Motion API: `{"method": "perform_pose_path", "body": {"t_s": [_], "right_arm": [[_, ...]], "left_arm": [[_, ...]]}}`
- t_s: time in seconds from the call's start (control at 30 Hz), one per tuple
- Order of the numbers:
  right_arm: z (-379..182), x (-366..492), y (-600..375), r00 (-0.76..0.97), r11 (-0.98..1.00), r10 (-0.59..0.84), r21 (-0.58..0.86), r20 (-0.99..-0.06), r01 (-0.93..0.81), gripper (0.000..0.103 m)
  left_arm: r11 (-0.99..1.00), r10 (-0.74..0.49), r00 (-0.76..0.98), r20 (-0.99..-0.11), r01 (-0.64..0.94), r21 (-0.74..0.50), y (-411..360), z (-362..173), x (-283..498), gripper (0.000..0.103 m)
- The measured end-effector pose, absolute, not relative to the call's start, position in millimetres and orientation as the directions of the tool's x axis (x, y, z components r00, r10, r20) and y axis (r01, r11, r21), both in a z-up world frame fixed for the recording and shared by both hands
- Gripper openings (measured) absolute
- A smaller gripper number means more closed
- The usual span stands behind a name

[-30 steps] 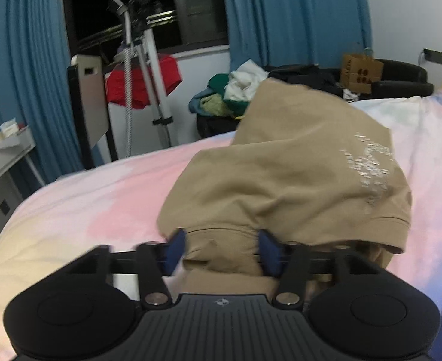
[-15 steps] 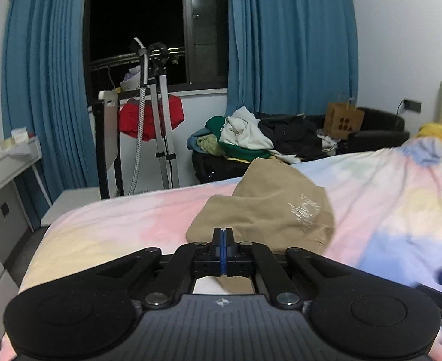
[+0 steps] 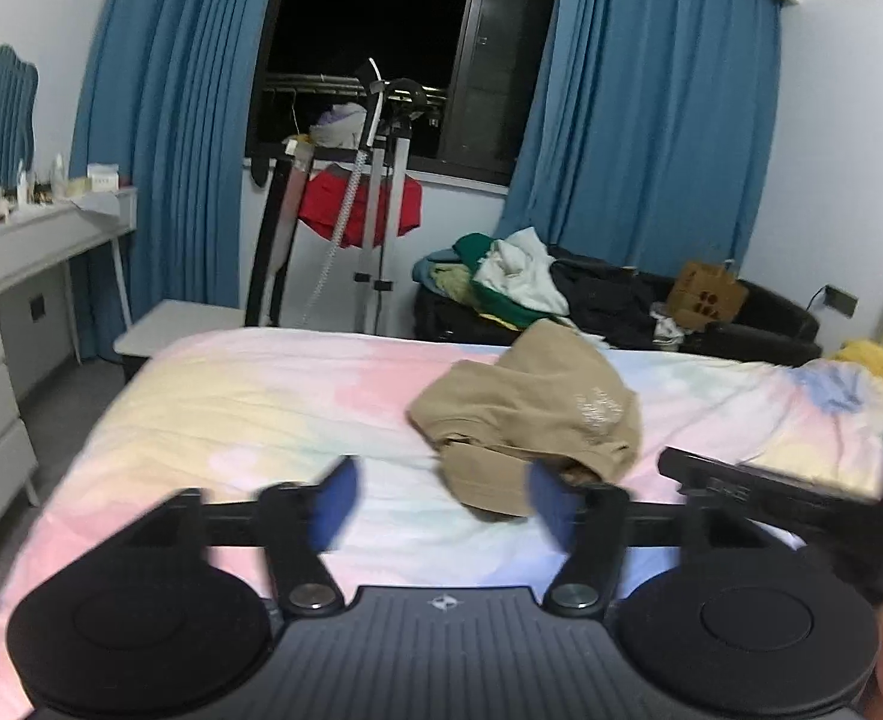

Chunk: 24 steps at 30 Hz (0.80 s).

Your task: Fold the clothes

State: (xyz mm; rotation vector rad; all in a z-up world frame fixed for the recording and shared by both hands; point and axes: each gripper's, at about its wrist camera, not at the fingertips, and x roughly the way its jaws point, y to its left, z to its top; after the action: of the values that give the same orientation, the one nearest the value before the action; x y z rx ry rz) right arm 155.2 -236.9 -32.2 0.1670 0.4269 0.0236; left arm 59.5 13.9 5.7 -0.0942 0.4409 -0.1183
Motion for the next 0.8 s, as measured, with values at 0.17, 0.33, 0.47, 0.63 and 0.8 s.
{"method": "perform_pose_path", "body": {"t_s": [0.17,0.33,0.47,0.63,0.8], "right_arm": [[-65.7,219.1,-217.7,0.875,1.000,0.002,0.019,-0.484,0.008,0.070],[-102.6,266.3,-203.4,0.851,0.997,-0.064,-0.077,-0.521,0.027,0.068],[-121.4,295.6,-194.5,0.850,0.989,-0.134,-0.128,-0.509,0.079,0.036],[-102.6,279.3,-186.8,0.917,0.989,-0.150,-0.070,-0.371,0.133,0.006],[-64.3,229.3,-183.1,0.966,0.991,-0.090,-0.115,-0.243,0.063,0.005]], "left_arm": [[0.992,-0.118,0.900,-0.420,0.084,-0.099,29.4,-3.8,71.5,0.103],[0.987,-0.123,0.877,-0.465,0.062,-0.146,52.0,-24.5,100.1,0.103],[0.989,-0.102,0.870,-0.483,0.037,-0.143,63.6,-43.7,120.2,0.103],[0.987,-0.101,0.853,-0.512,0.022,-0.159,72.5,-63.3,140.3,0.099],[0.983,-0.134,0.850,-0.510,0.048,-0.178,65.5,-68.0,142.2,0.094]]}}
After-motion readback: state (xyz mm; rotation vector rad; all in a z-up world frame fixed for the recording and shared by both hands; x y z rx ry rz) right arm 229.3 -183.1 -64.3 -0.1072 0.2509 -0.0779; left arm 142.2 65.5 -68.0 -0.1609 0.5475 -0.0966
